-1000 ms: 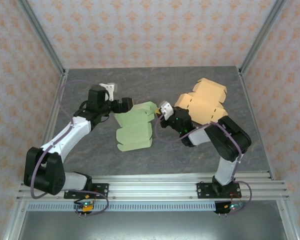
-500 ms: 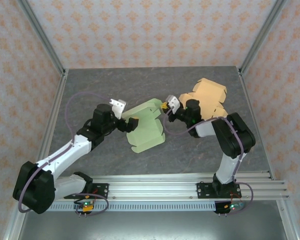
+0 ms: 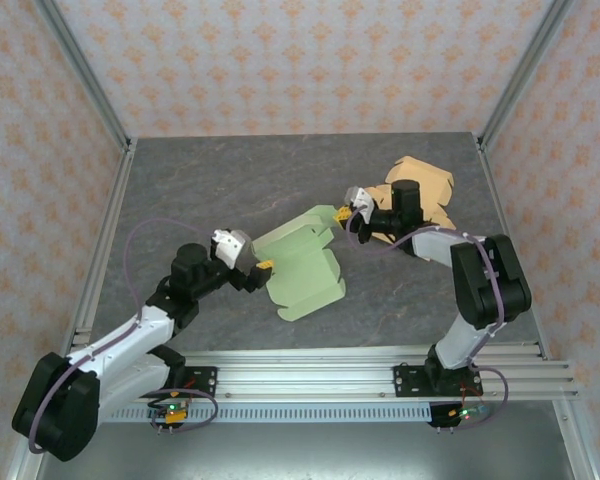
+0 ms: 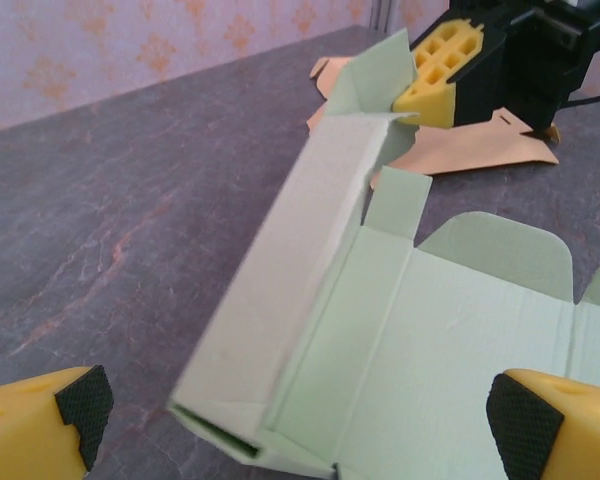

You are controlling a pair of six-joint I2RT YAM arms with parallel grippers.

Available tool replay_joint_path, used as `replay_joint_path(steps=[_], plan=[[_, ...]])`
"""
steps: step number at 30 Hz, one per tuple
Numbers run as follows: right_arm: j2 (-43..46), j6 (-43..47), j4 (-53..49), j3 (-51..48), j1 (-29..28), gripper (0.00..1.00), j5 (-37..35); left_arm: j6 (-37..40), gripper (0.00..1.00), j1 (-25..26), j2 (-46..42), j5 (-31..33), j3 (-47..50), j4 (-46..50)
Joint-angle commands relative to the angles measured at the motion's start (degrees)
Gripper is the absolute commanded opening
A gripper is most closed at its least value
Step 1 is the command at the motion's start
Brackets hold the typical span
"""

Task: Fold the paper box

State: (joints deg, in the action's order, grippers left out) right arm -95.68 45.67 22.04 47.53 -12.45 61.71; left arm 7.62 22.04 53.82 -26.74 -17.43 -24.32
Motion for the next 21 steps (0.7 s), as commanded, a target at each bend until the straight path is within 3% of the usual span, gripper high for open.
replay_joint_path(steps=[1, 4, 7, 12, 16, 21], plan=[[1.85, -4.3, 9.15, -3.21, 0.06, 0.0, -1.19, 1.43, 1.0, -0.03, 0.4, 1.89, -1.15, -2.67], [0.98, -15.43, 26.06, -7.17, -0.03, 0.0, -4.67, 1.7, 1.0, 0.02, 2.39, 1.44, -2.9, -2.16], [1.37, -20.9, 33.34, -8.18, 0.05, 0.0, -5.55, 1.42, 1.0, 0.06, 2.78, -0.86, -3.88, -2.23], [4.29, -22.1, 29.43, -4.99, 0.31, 0.0, -3.5, 1.41, 1.0, 0.65, 2.96, -2.17, -3.36, -4.29], [5.77, -17.93, 21.86, -1.94, 0.51, 0.0, 1.98, 2.49, 1.0, 0.92, -0.31, -0.42, -3.25, -3.13], [7.6, -14.07, 16.38, -1.49, 0.54, 0.0, 3.91, 6.91, 1.0, 0.56, -6.71, 10.27, -2.99, -2.45]])
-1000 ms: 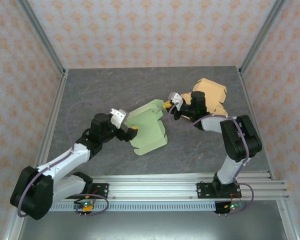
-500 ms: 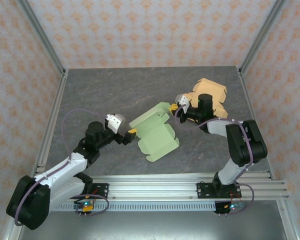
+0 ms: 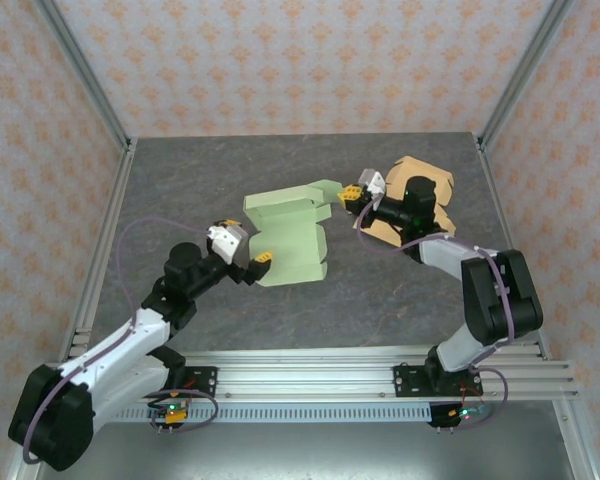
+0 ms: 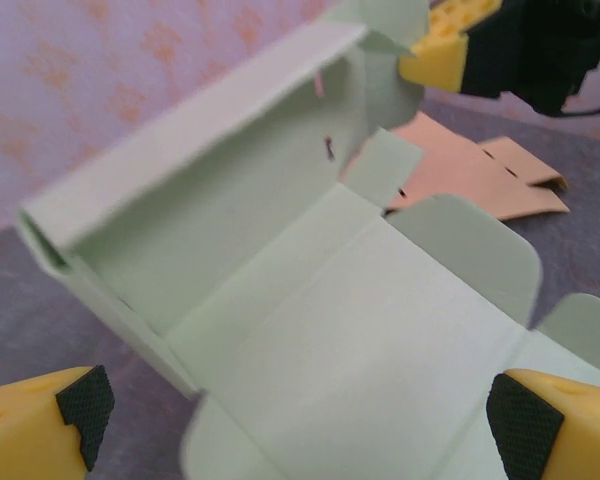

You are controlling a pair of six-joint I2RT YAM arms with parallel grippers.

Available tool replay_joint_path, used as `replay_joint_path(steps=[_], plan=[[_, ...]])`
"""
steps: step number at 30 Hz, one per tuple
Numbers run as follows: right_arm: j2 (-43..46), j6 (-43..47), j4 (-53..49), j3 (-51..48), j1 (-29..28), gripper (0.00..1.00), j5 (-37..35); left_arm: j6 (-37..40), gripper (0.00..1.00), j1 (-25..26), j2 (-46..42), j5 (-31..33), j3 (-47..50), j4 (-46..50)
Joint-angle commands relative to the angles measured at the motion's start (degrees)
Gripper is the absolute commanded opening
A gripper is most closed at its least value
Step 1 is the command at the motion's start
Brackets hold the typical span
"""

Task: Fold the paper box

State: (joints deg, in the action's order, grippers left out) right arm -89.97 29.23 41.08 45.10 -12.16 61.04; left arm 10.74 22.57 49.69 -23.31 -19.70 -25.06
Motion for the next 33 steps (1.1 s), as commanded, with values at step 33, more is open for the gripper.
replay_joint_path(steps=[33], plan=[[9.03, 12.93, -23.07, 5.62, 0.12, 0.0, 10.66, 6.92, 0.71, 0.22, 7.01, -15.4, -6.63, 5.91]])
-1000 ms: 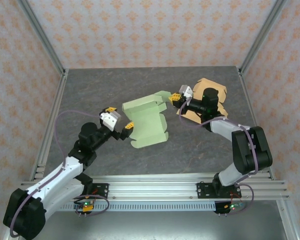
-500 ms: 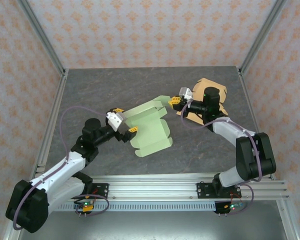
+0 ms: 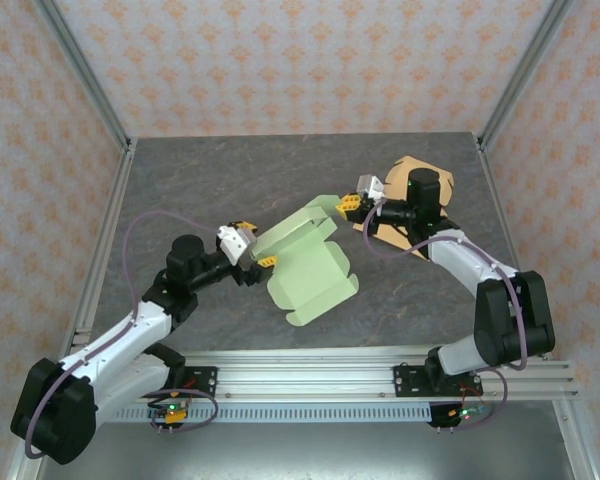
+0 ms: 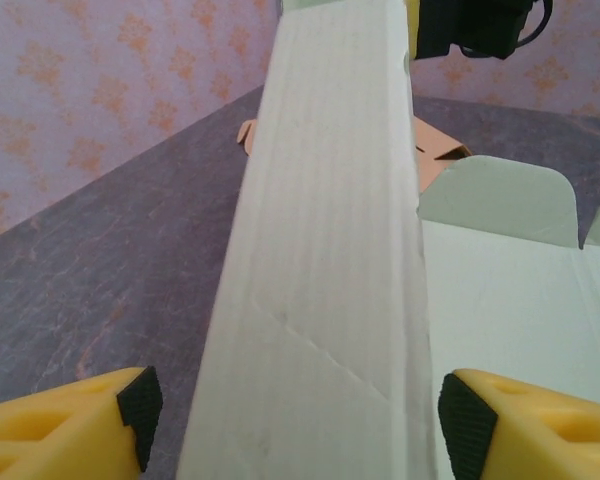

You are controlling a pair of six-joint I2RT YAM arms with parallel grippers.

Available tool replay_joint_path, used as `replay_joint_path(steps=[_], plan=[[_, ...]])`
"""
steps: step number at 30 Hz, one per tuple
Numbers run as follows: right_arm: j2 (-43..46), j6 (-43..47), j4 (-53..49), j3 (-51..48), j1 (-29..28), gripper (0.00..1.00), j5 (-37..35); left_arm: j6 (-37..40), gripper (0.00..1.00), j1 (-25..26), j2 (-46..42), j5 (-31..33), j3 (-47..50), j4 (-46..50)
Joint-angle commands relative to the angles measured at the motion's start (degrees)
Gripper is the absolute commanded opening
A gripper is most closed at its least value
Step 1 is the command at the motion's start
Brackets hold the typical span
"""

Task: Fold the paper box

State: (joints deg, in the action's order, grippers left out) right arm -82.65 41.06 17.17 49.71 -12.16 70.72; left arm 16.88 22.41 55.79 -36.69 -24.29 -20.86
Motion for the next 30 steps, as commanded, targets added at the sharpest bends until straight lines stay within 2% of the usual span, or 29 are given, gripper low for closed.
replay_joint_path(steps=[1, 4, 8, 15, 17, 20, 22, 25, 27, 30], plan=[[1.79, 0.88, 1.25, 0.83, 0.06, 0.0, 0.62, 0.93, 0.67, 0.48, 1.16, -2.16, -2.46, 2.15], [1.74, -0.82, 3.39, 0.11, -0.25, 0.0, -0.73, 1.24, 0.53, 0.61, 1.3, -2.26, -3.83, 4.1], [0.93, -5.56, 8.63, -1.17, -1.43, 0.0, -5.48, 1.18, 0.43, 0.61, 1.08, -0.58, -5.32, 7.12], [-1.25, -6.77, 12.27, -2.86, -5.9, 0.07, -12.68, -0.65, 0.4, 0.59, 1.49, 2.24, -6.61, 9.03], [-1.16, -3.23, 9.46, -2.76, -6.21, 0.12, -12.9, -0.8, 0.41, 0.6, 2.19, 4.25, -7.21, 9.93], [0.24, 3.88, 2.55, -2.23, -4.89, 0.15, -17.35, -0.36, 0.4, 0.6, 3.38, 7.18, -7.3, 10.29], [0.67, 5.83, -2.83, 0.07, -2.17, 0.22, -14.24, -0.06, 0.4, 0.53, 4.11, 8.15, -7.65, 10.57], [1.39, 9.86, -12.51, 3.71, 0.43, 0.24, -9.87, 1.41, 0.41, 0.58, 4.66, 8.07, -8.05, 11.34], [1.91, 9.15, -14.3, 4.31, 1.12, 0.33, -11.75, 3.05, 0.4, 0.53, 4.6, 8.02, -7.58, 11.17], [1.92, 15.07, -23.17, 6.9, 1.35, 0.36, -16.46, 4.73, 0.41, 0.58, 3.87, 7.28, -6.87, 10.62]])
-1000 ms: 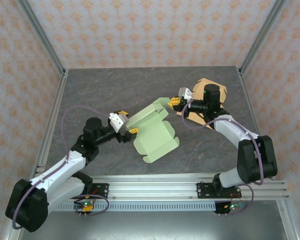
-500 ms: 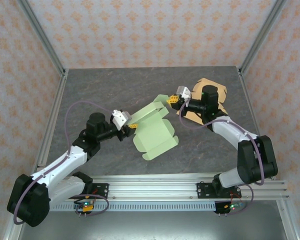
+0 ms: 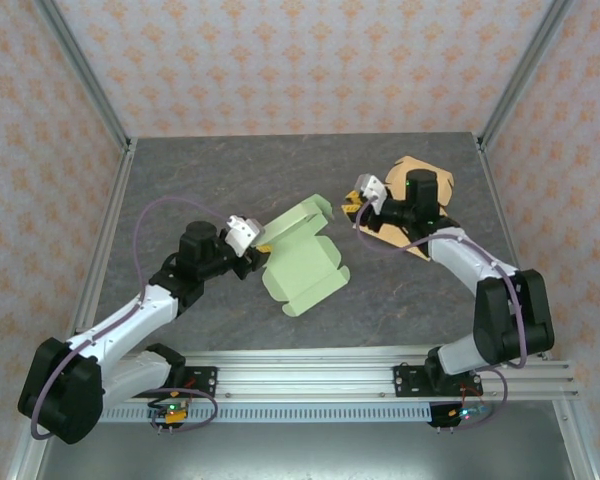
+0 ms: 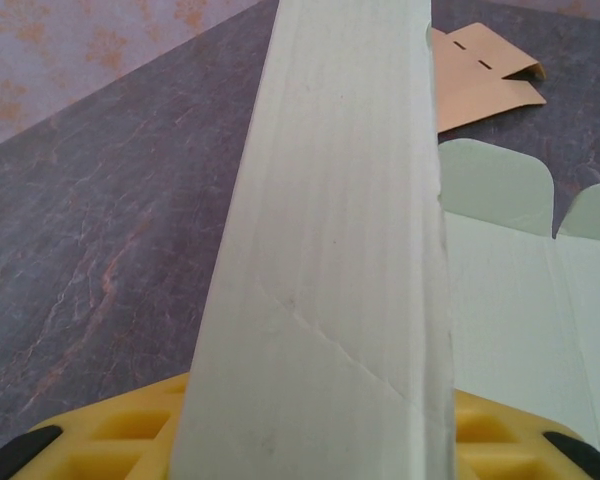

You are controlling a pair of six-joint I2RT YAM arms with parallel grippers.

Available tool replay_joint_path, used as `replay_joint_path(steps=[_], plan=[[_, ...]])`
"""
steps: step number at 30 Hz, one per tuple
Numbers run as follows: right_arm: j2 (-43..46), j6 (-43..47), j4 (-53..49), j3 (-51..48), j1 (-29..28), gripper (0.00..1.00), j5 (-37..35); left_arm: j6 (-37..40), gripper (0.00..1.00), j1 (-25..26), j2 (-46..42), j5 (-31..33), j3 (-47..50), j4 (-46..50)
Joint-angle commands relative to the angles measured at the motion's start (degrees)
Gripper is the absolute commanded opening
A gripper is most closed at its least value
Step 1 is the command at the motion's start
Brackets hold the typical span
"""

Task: Fold the paper box

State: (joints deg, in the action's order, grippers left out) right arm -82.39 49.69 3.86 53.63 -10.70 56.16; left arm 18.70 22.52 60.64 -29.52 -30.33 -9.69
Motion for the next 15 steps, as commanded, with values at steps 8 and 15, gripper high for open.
replay_joint_path(steps=[8, 15], plan=[[0.29, 24.1, -17.41, 2.81, -0.35, 0.6, 0.54, 6.82, 0.41, 1.39, 0.73, -5.68, -2.99, 4.01], [-4.19, 32.91, -26.46, 7.3, -4.48, 0.55, -0.27, 8.11, 0.41, 1.91, 1.89, -8.54, -4.99, 7.49]])
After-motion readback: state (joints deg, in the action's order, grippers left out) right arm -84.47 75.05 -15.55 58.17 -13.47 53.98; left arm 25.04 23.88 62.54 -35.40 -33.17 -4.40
